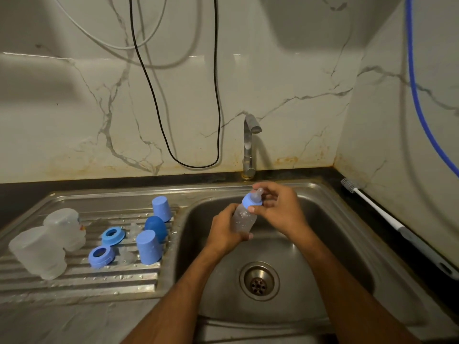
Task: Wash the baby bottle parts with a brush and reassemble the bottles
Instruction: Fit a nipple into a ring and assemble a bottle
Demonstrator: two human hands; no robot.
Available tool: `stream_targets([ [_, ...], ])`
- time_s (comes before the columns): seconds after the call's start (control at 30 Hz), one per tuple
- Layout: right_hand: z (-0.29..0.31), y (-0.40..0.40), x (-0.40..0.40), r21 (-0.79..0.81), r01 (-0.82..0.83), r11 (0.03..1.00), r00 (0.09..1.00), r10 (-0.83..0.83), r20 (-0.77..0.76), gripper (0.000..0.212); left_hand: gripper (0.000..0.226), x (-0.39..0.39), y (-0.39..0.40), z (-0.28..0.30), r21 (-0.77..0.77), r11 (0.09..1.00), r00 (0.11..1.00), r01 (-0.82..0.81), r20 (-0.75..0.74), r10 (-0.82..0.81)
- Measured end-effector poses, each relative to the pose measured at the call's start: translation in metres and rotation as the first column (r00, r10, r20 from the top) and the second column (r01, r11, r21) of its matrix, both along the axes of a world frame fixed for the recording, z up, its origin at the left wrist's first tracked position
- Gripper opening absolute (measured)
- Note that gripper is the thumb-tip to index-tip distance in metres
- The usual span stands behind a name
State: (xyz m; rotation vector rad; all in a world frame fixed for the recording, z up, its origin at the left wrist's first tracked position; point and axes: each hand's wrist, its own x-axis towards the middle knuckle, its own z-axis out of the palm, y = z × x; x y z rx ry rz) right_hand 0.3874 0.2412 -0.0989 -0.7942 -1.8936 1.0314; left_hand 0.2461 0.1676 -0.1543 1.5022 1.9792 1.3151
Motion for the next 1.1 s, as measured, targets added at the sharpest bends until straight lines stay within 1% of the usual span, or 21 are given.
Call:
stream_targets([
  [0.1,-0.001,0.002,0.001,0.001,-0.005,1.000,1.000,0.005,0.016,0.052,0.064,0.001,-0.002,0.000,0.020,1.000,0.999,0.005,-0.051,-0.004],
  [0.3,-0.003,0.001,0.003,0.038,-0.008,0.999,0.998,0.005,0.065,0.044,0.060,0.004,-0.002,-0.003,0.032,0.999,0.997,0.018,-0.070,-0.016],
  [0.47,0.001,0.005,0.009,0.046,-0.092,0.995,0.981,0.083,0.173,0.045,0.065,0.004,0.001,-0.005,0.018,0.999,0.998,0.028,-0.058,-0.026],
  [0.53,0.000,0.003,0.006,0.052,-0.048,0.997,0.987,0.039,0.156,0.043,0.065,0.004,0.001,-0.006,0.028,0.999,0.999,0.031,-0.044,-0.030],
  [0.63,-0.002,-0.003,0.000,0.077,0.080,0.994,0.988,-0.089,0.126,0.038,0.064,0.006,0.000,-0.006,0.046,0.998,0.999,0.043,-0.016,-0.042],
  [0.7,-0.003,-0.004,-0.004,0.067,0.110,0.992,0.985,-0.118,0.127,0.042,0.062,0.007,-0.001,-0.004,0.057,0.998,0.999,0.031,0.037,-0.033],
  [0.77,-0.001,-0.003,-0.002,0.038,0.091,0.995,0.989,-0.094,0.112,0.051,0.060,0.007,-0.001,-0.002,0.063,0.998,0.993,0.019,0.116,-0.027],
  [0.83,0.002,0.000,0.002,-0.030,-0.007,1.000,1.000,0.008,0.030,0.063,0.058,0.005,0.000,-0.002,0.078,0.997,0.986,0.013,0.167,-0.026],
  [0.9,0.004,0.000,0.005,-0.060,-0.103,0.993,0.995,0.101,-0.026,0.063,0.058,0.006,0.000,-0.001,0.081,0.997,0.986,0.018,0.166,-0.031],
  [0.93,0.002,-0.001,0.004,-0.042,-0.103,0.994,0.995,0.103,-0.019,0.060,0.059,0.007,0.000,-0.001,0.079,0.997,0.986,0.025,0.162,-0.037],
  [1.0,-0.003,-0.005,-0.003,0.008,-0.029,1.000,1.000,0.029,0.008,0.056,0.061,0.009,0.000,-0.002,0.074,0.996,0.986,0.039,0.158,-0.050],
  [1.03,-0.005,-0.008,-0.005,0.031,0.013,0.999,1.000,-0.014,0.027,0.057,0.062,0.009,-0.001,-0.001,0.074,0.996,0.986,0.045,0.159,-0.056],
  [1.1,-0.006,-0.010,-0.008,0.055,0.044,0.998,0.997,-0.047,0.057,0.063,0.061,0.007,-0.001,-0.001,0.085,0.995,0.983,0.046,0.172,-0.060],
])
